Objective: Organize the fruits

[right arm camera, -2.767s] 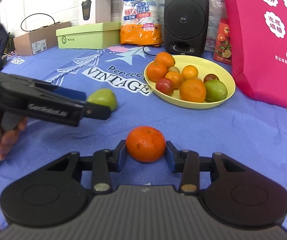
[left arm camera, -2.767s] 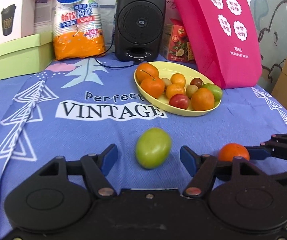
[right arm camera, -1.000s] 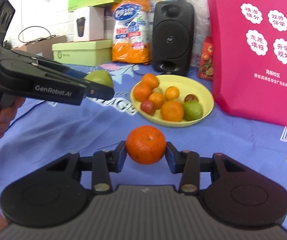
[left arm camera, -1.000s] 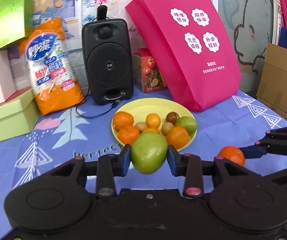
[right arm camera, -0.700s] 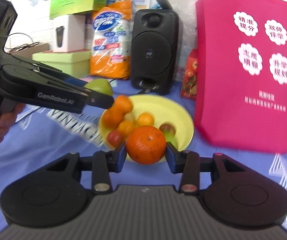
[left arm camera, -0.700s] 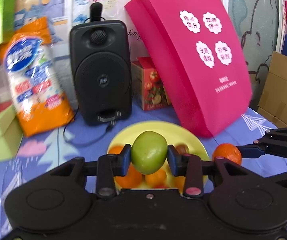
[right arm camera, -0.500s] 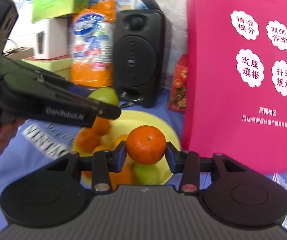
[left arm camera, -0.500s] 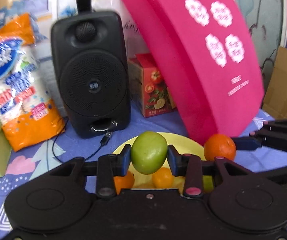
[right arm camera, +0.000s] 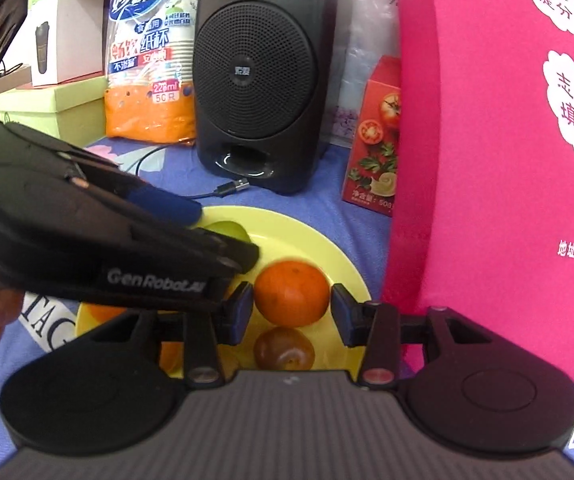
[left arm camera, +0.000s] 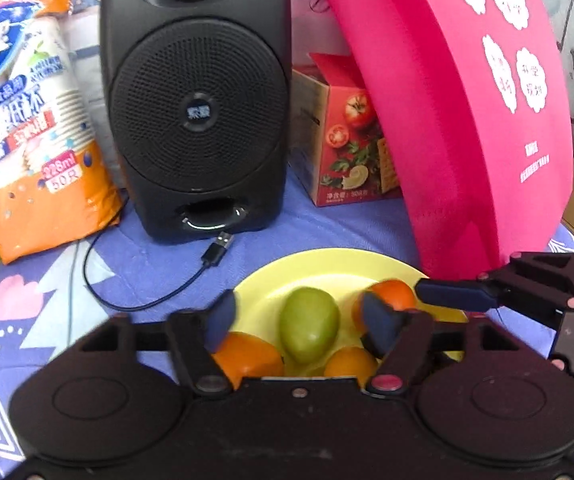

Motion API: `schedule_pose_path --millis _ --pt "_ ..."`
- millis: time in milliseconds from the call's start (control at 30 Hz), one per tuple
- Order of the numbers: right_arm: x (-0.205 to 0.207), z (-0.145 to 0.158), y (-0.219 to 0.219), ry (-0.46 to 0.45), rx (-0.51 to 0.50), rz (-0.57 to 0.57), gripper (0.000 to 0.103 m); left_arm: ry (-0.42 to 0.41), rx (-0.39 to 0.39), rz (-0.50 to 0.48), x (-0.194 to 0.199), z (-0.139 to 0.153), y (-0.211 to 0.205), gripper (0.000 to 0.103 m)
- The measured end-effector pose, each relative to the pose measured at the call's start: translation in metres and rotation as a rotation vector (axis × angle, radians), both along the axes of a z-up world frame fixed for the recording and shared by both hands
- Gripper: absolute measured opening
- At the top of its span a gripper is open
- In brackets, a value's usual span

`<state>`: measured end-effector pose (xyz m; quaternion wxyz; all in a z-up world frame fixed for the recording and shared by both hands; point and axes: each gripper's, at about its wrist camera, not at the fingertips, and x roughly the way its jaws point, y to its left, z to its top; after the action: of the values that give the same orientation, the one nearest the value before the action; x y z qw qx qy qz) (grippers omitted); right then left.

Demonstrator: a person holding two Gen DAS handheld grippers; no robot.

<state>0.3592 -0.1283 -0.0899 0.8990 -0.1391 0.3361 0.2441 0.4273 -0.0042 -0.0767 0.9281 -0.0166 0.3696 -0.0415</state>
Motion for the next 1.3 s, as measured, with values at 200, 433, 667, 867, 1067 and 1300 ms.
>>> schedule_pose_path --millis 200,433,667,867,1067,1300 --pt "-0.026 0.02 -0.017 -0.046 0.016 -0.008 0.05 -0.073 0.051 0.031 -0.034 0.028 0.002 0.095" --pt "-0.093 0.064 -0.048 -0.132 0.104 -0.021 0.066 -0.16 0.136 0.06 -0.109 0.068 -0.001 0.103" --pt "-0.187 0.117 -0.08 -0.246 0.189 -0.072 0.103 -0.21 0.191 0.114 -0.201 0.102 -0.013 0.103" --pt "-0.252 0.14 -0.097 -0.219 0.222 -0.172 0.103 -0.25 0.198 0.191 -0.282 0.118 -0.034 0.103" --pt "-0.303 0.105 -0.096 -0.15 0.195 -0.265 0.103 -0.217 0.188 0.261 -0.351 0.101 -0.053 0.103" --pt "-0.336 0.062 -0.086 -0.08 0.135 -0.298 0.103 -0.201 0.135 0.31 -0.417 0.071 -0.068 0.103"
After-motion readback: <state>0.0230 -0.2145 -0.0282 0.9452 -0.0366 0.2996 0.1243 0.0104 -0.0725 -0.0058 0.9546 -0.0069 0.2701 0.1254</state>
